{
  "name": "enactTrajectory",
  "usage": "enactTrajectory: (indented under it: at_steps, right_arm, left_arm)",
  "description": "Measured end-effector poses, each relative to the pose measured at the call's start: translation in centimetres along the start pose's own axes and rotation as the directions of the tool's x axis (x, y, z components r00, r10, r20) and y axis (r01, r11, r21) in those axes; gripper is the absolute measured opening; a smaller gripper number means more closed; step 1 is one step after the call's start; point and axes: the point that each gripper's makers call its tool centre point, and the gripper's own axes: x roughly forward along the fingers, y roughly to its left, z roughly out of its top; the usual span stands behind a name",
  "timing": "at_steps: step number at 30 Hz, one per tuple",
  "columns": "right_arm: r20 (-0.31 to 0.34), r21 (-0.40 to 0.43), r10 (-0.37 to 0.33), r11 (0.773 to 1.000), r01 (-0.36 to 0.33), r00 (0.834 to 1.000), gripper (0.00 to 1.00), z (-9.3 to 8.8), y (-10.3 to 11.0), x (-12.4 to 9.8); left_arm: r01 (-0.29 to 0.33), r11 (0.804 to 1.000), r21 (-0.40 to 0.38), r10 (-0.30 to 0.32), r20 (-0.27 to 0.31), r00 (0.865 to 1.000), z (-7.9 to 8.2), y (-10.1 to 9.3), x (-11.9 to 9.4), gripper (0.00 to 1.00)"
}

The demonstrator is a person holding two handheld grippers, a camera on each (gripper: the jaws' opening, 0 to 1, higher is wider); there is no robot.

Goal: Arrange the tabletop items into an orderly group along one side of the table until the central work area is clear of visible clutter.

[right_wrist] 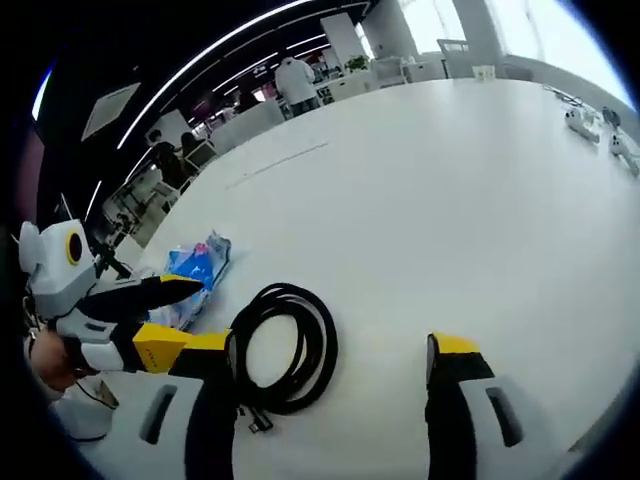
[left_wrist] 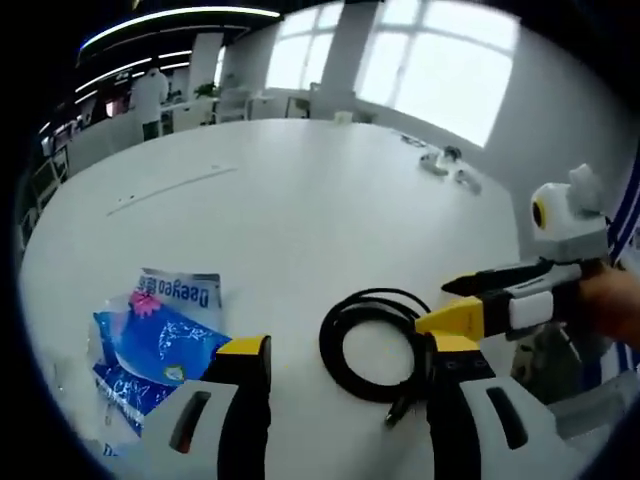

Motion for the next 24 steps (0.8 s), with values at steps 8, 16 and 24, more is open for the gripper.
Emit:
enactTrajectory:
  at_steps: [8,16,24]
  right_arm:
    - [0.003,-0.012,-0.025,1.000,0.025,1.000,0.89,-0.1,0.0,-0.6]
    - [0.007,-0.014,-0.037,0.999,0.037,0.999,0.97,0.0,0.3,-1.1]
    - [0.009,-0.011,-0.034,0.999,0.034,0.999,0.96,-0.1,1.3,-1.3]
  left_arm:
    - [-0.013,1.000,0.008,0.013,0.014,1.000,0.5,0.4,-1.0,0.79]
    - [-0.037,0.999,0.023,0.037,0.014,0.999,0.9,2.0,-2.3,0.90]
    - [-0.053,0.998,0.024,0.053,0.017,0.998,1.4,3.7,-3.9,0.89]
